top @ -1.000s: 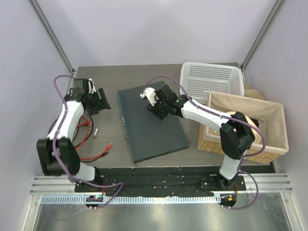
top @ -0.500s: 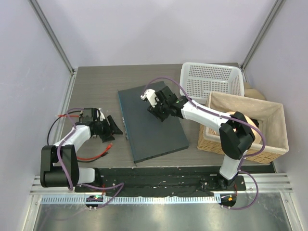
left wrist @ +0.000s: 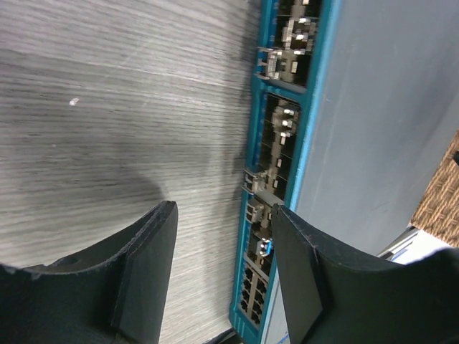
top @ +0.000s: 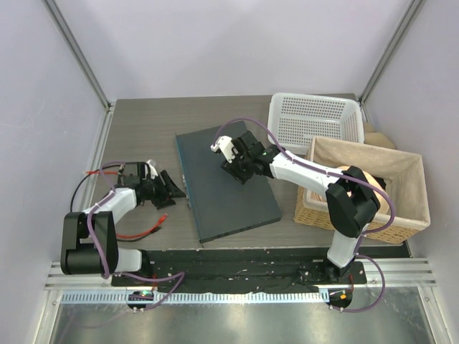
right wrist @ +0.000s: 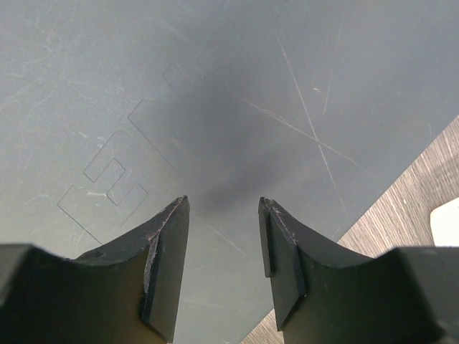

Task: Pull the plug from the switch port
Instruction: Move the switch port to the center of the board, then pull the plug from the switch port, then move the plug to the center of the board.

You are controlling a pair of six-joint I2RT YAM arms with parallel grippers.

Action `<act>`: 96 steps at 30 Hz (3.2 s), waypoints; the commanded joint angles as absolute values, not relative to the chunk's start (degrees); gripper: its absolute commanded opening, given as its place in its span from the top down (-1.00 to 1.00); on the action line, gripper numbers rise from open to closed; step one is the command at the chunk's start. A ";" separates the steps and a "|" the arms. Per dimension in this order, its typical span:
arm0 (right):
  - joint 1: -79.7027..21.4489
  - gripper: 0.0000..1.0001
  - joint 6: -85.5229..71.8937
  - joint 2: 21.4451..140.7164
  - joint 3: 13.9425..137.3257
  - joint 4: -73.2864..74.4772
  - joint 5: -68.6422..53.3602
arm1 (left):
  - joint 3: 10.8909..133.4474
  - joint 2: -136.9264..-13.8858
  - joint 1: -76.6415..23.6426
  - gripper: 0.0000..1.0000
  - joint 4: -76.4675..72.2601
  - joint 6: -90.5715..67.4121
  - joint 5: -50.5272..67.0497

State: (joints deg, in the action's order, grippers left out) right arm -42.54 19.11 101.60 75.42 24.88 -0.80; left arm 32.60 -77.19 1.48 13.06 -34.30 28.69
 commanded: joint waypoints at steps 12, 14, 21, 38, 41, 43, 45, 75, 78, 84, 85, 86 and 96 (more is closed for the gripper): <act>-42.45 -0.01 18.98 98.00 75.06 23.20 -0.44 | 38.23 -83.93 -2.02 -0.13 14.06 -31.91 27.34; -42.45 -0.02 19.07 98.00 74.97 23.20 -0.44 | 38.93 -84.46 -2.37 -0.12 15.29 -31.38 26.20; -42.45 -0.01 19.34 98.00 74.97 22.94 -0.26 | 41.13 -87.01 -3.34 -0.08 20.03 -29.71 21.63; -42.28 -0.02 19.60 98.00 75.50 22.85 -0.26 | 50.01 -95.09 -8.25 -0.16 32.60 -28.13 7.39; -42.19 -0.01 19.60 97.74 75.50 22.76 -0.26 | 51.67 -94.92 -9.32 -0.19 36.29 -25.50 3.88; -42.19 -0.01 19.77 97.56 75.41 22.85 -0.26 | 52.38 -94.40 -9.06 -0.25 39.45 -24.26 0.38; -42.27 -0.02 19.95 97.30 75.06 22.94 -0.26 | 53.52 -93.17 -8.79 -0.27 41.91 -23.73 0.44; -41.75 -0.02 22.76 97.74 76.46 22.15 2.55 | 61.09 -78.40 -1.41 -0.99 52.71 38.28 25.74; -41.49 -0.01 22.85 97.21 76.12 22.24 2.72 | 60.99 -79.36 -1.41 -0.99 61.14 55.93 27.07; -41.31 -0.02 21.98 97.29 75.41 22.41 2.02 | 63.71 -86.38 -2.45 -0.69 66.45 73.31 27.95; -41.31 -0.02 22.06 96.95 75.32 22.50 1.93 | 65.55 -89.62 -2.98 -0.60 65.75 72.95 27.78; -41.40 -0.01 22.06 96.68 75.41 22.67 2.11 | 66.26 -90.95 -3.34 -0.53 65.13 71.38 27.60; -37.36 -0.01 19.87 91.58 80.21 26.78 4.22 | 64.60 -97.46 -8.09 -0.18 55.90 70.14 24.26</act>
